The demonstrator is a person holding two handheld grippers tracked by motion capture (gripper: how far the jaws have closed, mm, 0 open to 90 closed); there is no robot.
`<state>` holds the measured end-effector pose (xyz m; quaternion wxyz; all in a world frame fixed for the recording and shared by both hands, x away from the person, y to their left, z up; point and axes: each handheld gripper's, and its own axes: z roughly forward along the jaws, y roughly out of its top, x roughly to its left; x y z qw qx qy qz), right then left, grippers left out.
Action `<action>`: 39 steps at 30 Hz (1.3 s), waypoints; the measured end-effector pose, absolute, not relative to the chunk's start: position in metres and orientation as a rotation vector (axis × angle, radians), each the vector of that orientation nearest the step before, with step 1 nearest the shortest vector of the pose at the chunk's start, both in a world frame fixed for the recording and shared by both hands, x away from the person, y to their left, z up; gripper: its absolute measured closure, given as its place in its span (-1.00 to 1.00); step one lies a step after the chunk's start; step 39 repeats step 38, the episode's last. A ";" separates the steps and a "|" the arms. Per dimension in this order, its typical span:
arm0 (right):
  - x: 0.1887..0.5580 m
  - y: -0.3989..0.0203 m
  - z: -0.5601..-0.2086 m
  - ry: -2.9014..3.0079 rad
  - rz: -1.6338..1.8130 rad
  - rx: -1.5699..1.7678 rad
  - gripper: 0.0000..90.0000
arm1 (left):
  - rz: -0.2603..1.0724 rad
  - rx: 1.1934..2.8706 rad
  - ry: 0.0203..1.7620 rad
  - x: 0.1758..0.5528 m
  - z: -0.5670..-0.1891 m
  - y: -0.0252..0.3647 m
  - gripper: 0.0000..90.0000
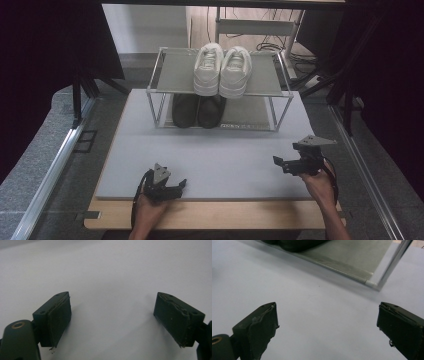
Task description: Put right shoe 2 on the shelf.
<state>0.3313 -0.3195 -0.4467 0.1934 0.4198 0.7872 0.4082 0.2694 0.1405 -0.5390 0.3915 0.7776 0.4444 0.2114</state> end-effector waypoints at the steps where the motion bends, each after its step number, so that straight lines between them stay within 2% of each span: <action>1: 0.330 -0.321 -0.449 2.206 1.143 1.184 -0.92 | 0.537 1.975 1.129 0.269 -0.539 0.140 -0.67; 15: 0.315 -0.334 -0.481 2.192 1.074 1.242 -0.92 | 0.538 1.974 1.129 0.269 -0.539 0.140 -0.67; 32: 0.304 -0.329 -0.525 2.232 0.968 1.270 -0.96 | 0.539 1.974 1.131 0.269 -0.539 0.140 -0.67; 39: 0.299 -0.330 -0.531 2.172 1.015 1.262 -0.98 | 0.538 1.973 1.132 0.269 -0.539 0.140 -0.67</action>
